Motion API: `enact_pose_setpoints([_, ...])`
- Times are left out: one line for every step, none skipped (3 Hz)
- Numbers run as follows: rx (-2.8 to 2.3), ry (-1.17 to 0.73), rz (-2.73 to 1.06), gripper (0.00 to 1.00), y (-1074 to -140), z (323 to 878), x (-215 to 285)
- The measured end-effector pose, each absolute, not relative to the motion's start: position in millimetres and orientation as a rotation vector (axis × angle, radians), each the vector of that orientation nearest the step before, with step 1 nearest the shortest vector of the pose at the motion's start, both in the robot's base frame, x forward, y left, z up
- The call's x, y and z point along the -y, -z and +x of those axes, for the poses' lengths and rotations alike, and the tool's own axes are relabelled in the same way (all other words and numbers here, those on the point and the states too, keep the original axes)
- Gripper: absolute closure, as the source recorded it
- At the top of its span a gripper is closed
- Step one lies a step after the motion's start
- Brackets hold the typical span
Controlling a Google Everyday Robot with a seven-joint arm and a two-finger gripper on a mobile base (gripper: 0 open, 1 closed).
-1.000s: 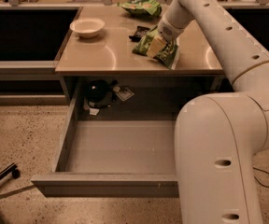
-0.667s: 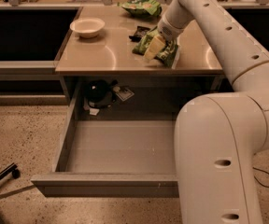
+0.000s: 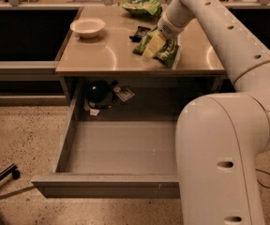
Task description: Pick green jalapeno chip bag from top drawer and place on counter
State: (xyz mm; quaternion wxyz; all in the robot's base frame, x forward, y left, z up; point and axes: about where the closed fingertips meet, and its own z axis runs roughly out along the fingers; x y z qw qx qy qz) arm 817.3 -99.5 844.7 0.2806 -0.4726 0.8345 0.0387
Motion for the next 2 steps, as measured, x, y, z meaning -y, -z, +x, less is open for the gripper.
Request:
enact_pose_setpoints([-2.156,-0.055,-1.261,0.00,-884,814,92])
enact_pose_setpoints([-2.040,0.022,-1.213,0.00,-945,798,98])
